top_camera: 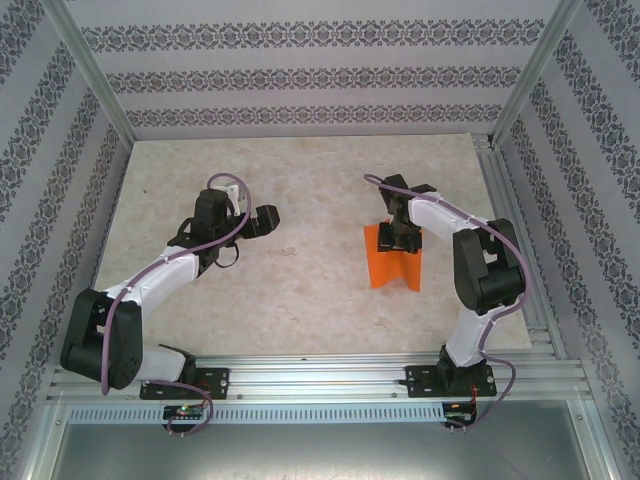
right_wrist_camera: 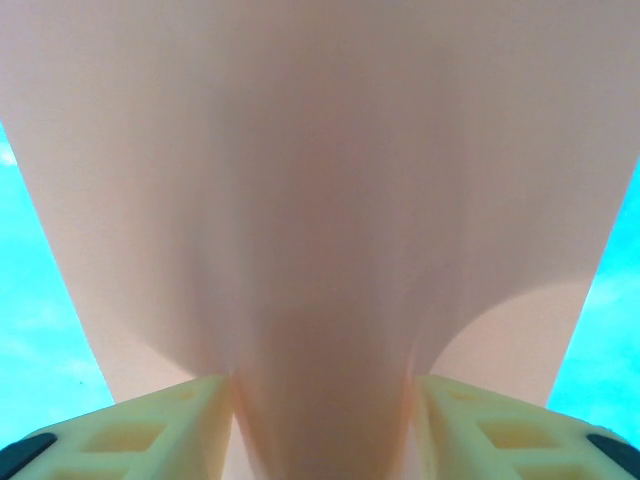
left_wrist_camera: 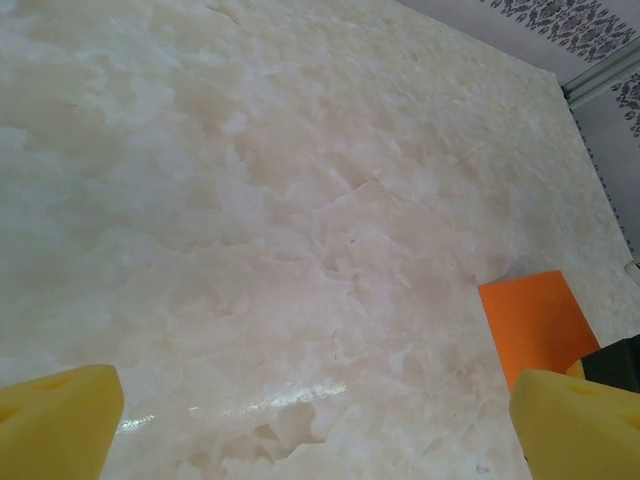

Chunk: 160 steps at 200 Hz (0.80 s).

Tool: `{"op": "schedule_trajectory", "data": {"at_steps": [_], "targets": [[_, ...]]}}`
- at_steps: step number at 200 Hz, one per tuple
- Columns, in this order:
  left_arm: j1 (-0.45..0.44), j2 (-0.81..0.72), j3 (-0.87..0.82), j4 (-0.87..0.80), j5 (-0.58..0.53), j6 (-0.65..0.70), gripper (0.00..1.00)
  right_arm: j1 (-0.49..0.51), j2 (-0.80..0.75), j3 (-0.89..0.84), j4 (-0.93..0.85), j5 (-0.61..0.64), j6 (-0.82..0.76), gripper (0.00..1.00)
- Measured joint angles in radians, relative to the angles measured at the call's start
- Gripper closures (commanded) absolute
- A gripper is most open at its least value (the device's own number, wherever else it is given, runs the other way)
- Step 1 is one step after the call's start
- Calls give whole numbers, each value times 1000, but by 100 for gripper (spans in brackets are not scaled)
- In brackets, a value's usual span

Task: Fold a paper plane with a square sheet of paper (pick it up from the middle)
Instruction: Fold the square sheet of paper in half at the center of the table.

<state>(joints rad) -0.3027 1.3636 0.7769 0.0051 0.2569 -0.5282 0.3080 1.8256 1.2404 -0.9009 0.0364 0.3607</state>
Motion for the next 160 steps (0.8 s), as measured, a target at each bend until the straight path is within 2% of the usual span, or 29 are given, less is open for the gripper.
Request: {"op": "schedule_trajectory", "data": {"at_steps": [34, 73, 130, 160], "targets": [[0, 0, 0, -7, 0, 0, 0, 2, -44, 2, -7, -27, 1, 51], [0, 0, 0, -16, 0, 0, 0, 57, -136, 15, 32, -142, 26, 50], [0, -6, 0, -29, 0, 0, 0, 159, -157, 19, 237, -370, 148, 49], [0, -10, 6, -35, 4, 0, 0, 175, -151, 2, 378, -468, 219, 49]]}}
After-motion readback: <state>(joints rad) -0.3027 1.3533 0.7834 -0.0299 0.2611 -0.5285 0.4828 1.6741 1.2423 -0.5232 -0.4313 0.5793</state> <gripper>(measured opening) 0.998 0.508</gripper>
